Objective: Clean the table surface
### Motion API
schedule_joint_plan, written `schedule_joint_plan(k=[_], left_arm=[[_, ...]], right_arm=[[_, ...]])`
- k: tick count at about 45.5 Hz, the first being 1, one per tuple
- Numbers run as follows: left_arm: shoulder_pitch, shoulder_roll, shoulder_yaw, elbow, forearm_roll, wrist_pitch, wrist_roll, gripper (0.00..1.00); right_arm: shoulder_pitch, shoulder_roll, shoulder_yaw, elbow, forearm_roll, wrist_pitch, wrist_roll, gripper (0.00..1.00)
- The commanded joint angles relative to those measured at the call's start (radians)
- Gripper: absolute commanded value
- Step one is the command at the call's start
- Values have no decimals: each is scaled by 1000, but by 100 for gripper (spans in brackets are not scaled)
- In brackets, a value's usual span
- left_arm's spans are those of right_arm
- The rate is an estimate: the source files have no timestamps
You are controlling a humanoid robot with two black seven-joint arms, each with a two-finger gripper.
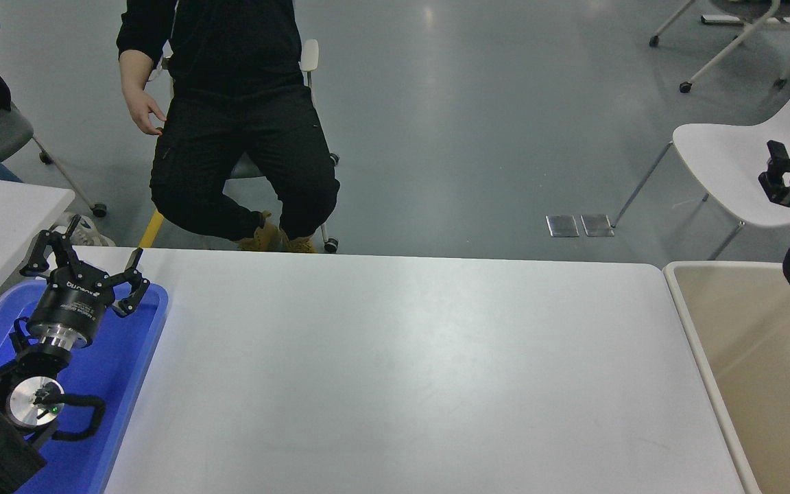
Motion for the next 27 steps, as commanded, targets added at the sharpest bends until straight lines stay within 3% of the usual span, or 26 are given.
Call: schedule_joint_plan(k=[1, 27], left_arm=[[0, 0, 0, 0, 0, 0, 0, 100], [0, 0, 0, 0, 0, 0, 0, 100]], right_arm=[[-83, 70, 19, 87, -43, 7, 105, 99], [-258, 154, 4, 83, -46, 1, 155, 99]])
